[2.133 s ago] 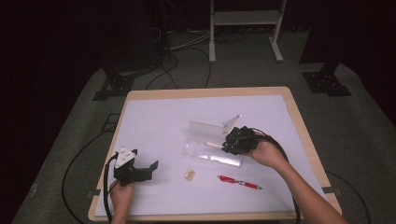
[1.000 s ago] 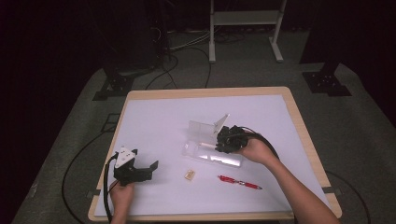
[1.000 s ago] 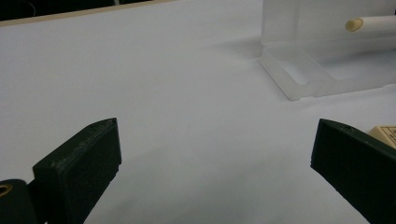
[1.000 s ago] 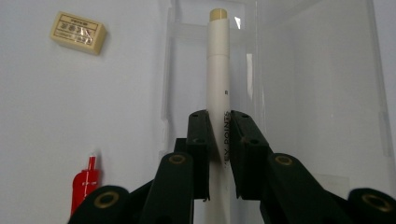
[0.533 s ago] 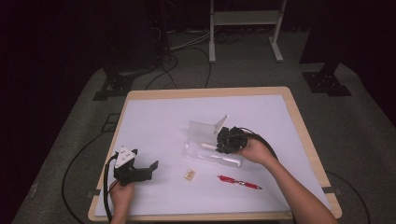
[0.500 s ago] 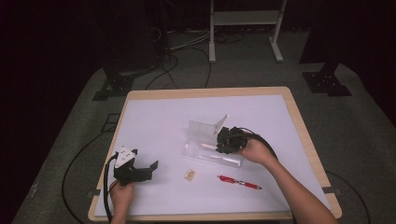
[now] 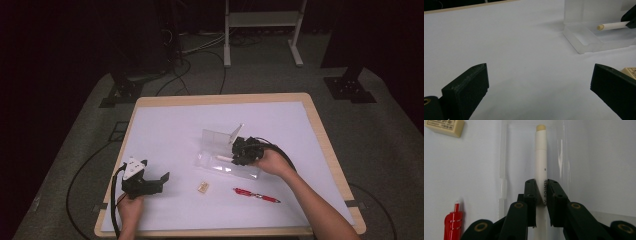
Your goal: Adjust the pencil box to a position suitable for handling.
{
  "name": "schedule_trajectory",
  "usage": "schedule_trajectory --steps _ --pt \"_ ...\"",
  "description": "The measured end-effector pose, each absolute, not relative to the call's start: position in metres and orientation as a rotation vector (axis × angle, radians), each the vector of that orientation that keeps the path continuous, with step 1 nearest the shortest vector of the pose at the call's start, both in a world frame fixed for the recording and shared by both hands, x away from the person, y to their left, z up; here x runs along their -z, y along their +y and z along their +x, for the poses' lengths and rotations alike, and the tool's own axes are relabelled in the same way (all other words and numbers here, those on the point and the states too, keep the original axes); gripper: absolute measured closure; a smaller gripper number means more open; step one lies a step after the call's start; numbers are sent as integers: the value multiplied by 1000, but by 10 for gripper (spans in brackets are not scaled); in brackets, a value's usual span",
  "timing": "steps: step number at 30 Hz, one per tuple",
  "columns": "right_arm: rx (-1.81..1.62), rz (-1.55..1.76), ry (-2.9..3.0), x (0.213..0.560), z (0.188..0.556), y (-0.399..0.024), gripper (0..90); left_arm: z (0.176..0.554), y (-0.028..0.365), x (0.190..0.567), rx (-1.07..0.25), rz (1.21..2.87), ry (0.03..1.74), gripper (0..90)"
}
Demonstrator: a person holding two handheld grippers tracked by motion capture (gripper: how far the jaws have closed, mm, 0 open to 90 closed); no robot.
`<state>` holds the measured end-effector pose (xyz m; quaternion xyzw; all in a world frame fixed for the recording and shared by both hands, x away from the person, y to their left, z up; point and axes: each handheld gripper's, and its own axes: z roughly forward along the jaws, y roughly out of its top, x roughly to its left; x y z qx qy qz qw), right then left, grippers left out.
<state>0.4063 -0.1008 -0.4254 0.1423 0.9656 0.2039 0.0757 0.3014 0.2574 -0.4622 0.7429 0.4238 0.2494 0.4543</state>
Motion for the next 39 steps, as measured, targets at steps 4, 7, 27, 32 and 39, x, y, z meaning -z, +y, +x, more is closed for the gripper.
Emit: schedule_trajectory --steps 4,7,27,32,39 --pt "-608 431 2900 427 407 -101 781 301 257 462 -615 1833 1046 13" --pt "-605 438 2904 429 408 -101 781 301 257 462 -615 1833 1044 13" --pt "-572 449 2924 437 413 -98 778 301 257 462 -615 1832 1044 13" --pt "-571 447 2930 439 414 -97 776 301 258 462 -614 1831 1045 13" --pt "-573 448 2936 439 414 -96 774 301 258 462 -614 1830 1045 13"
